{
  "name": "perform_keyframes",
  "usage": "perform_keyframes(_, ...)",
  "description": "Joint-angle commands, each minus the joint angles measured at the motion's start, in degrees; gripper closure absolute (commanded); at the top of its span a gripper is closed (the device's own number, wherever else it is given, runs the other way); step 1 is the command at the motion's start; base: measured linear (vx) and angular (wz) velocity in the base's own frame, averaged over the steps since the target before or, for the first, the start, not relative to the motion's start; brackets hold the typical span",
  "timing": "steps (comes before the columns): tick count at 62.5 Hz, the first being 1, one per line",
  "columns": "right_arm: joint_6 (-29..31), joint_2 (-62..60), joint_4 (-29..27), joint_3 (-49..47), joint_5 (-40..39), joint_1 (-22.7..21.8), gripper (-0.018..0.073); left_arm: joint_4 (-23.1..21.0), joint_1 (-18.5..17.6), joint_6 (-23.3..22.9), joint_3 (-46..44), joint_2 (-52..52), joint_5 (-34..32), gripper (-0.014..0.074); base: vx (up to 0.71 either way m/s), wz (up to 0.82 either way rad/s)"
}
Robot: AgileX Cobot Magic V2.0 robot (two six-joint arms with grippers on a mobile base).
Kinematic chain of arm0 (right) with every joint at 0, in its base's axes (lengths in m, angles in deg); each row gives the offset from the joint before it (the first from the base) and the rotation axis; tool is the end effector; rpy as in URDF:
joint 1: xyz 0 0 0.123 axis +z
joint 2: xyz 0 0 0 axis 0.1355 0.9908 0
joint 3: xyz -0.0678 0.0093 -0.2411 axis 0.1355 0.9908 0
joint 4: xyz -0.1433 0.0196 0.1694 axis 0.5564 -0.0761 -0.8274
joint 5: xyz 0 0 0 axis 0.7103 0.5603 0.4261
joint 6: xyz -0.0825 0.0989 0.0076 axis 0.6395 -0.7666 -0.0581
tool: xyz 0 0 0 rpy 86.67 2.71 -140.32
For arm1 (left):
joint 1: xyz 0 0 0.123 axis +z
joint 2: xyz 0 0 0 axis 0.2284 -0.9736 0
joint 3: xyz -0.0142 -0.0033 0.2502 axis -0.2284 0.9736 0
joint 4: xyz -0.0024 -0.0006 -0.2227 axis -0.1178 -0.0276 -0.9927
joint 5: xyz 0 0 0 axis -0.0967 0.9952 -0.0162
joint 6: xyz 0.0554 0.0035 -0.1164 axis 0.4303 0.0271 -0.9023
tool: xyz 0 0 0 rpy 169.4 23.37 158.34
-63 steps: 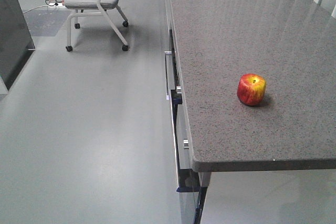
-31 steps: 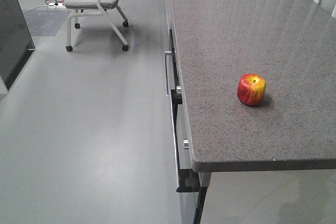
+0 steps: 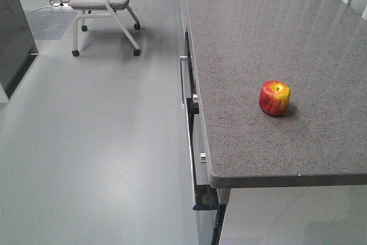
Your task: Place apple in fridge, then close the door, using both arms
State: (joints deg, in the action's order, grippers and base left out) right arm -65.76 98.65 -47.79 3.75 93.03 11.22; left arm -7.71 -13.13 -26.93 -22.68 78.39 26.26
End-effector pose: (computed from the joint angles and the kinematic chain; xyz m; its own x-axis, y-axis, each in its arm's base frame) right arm 0.0958 0.0040 0.3120 -0.1499 -0.0621 -0.9868 -0.0542 0.9970 -0.0545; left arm 0.0979 0.0001 0.2223 0.1783 -0.0296 -0.9835 0.0041 0.9996 -0.0294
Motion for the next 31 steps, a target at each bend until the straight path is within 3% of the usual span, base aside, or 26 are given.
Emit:
perform_keyframes(1, 0.57, 6.33, 0.49, -7.28, 2.16, 0.07, 0.0563, 0.0, 0.01, -0.34, 1.24, 0.91, -4.24, 0.0603, 0.0, 0.0)
perform_keyframes(11, 3.11, 16.08, 0.01, -14.91, 9.56, 0.07, 0.055, 0.0, 0.01, -0.34, 1.24, 0.91, -4.24, 0.0603, 0.0, 0.0)
perform_keyframes(19, 8.92, 23.54, -4.8, -18.27, 12.5, 0.07, 0.0492, 0.0, 0.01, -0.34, 1.24, 0.91, -4.24, 0.0603, 0.0, 0.0)
perform_keyframes(31, 14.98, 34.09, -10.69, -20.07, 11.48, 0.07, 0.0246, 0.0, 0.01, -0.34, 1.24, 0.91, -4.24, 0.0603, 0.0, 0.0)
